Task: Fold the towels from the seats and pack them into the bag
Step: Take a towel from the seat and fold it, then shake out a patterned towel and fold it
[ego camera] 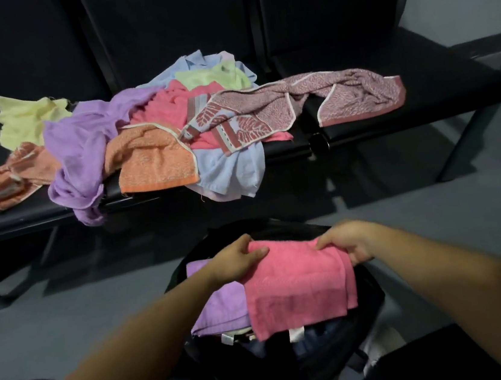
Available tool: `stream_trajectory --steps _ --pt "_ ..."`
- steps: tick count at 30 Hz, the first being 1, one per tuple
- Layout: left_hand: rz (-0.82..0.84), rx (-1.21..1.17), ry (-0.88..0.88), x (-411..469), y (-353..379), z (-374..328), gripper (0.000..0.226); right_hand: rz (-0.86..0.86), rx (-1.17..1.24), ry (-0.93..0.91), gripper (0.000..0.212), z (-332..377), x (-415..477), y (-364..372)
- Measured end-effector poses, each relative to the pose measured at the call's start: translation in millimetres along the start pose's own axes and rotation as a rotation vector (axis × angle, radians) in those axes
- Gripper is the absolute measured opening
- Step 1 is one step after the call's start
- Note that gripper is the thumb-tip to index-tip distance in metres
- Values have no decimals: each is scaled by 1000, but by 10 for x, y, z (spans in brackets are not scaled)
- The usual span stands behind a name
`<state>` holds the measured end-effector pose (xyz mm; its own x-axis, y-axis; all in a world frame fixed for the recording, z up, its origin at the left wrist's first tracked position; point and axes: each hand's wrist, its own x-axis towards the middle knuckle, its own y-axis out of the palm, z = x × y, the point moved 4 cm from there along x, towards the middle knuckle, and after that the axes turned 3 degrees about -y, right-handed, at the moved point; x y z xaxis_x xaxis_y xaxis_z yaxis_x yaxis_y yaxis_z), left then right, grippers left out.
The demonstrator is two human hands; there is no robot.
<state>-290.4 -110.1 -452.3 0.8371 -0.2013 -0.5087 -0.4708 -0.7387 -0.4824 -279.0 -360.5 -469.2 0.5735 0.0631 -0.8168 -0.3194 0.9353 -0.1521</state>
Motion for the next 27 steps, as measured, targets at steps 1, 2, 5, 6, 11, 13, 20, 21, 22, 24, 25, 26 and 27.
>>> stream_trajectory --steps 1,2,5,6,11,13,20,21,22,24,25,26,27 --pt "5 29 -22 70 74 62 36 -14 -38 24 19 -18 46 -11" --pt "12 46 -38 159 142 121 40 -39 -45 41 14 -38 128 -23" --pt "-45 69 -87 395 225 248 45 -194 -16 -24 13 -79 414 -18" --pt "-100 61 -101 470 235 278 45 -269 -45 -78 15 -111 525 -20" --pt "-161 -72 -264 728 482 709 63 -368 30 -92 20 -413 800 104" --pt "-111 7 -342 754 632 914 55 -343 -10 -69 26 -472 880 134" --pt "2 -213 -371 794 690 846 23 -300 50 22 43 -549 940 62" --pt "20 -165 -374 785 668 845 21 -280 45 42 39 -552 912 45" --pt "27 -96 -372 764 647 823 20 -274 8 55 29 -533 848 43" --pt "19 82 -363 700 616 745 20 -347 -132 41 14 -501 757 35" --pt "24 171 -360 640 602 664 25 -406 -227 15 10 -450 670 37" --pt "26 258 -352 599 581 576 33 -468 -312 -5 20 -408 626 45" --pt "9 323 -324 550 537 460 40 -517 -351 -26 32 -343 579 62"
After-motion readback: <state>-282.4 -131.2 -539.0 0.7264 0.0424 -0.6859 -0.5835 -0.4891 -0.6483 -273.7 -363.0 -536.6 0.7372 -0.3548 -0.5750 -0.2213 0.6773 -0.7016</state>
